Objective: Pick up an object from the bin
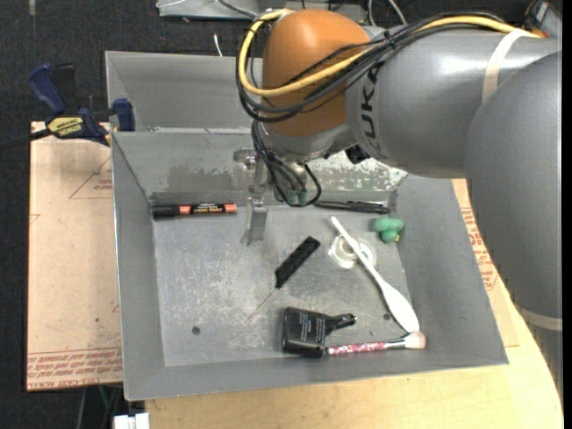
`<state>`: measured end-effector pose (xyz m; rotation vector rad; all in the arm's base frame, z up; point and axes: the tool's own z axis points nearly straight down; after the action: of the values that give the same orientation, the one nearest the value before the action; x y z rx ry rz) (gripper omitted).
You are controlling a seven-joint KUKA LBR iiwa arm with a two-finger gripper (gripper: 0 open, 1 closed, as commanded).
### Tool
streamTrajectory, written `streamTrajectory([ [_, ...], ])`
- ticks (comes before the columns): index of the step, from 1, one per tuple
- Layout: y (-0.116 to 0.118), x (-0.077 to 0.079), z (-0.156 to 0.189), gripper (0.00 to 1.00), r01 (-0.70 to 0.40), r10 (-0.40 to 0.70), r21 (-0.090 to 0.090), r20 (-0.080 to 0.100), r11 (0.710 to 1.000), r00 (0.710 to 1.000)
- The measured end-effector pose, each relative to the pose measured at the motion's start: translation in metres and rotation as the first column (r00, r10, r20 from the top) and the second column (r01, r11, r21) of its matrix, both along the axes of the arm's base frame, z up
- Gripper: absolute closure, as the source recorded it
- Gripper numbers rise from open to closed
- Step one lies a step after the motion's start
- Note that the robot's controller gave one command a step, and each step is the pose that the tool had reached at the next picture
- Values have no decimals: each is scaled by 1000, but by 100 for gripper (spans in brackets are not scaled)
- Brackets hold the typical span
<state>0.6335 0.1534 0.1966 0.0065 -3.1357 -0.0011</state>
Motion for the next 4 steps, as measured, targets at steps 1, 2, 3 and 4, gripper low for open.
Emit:
streamTrajectory([
  [1,-1,2,5,0,4,-4,1,8,1000,1000],
  [2,-84,2,-97,0,-307,307,1,9,952,952],
  [3,-78,-17,-46,0,-284,284,2,20,959,959],
  [4,-69,-43,-99,0,-547,547,4,2,837,837],
])
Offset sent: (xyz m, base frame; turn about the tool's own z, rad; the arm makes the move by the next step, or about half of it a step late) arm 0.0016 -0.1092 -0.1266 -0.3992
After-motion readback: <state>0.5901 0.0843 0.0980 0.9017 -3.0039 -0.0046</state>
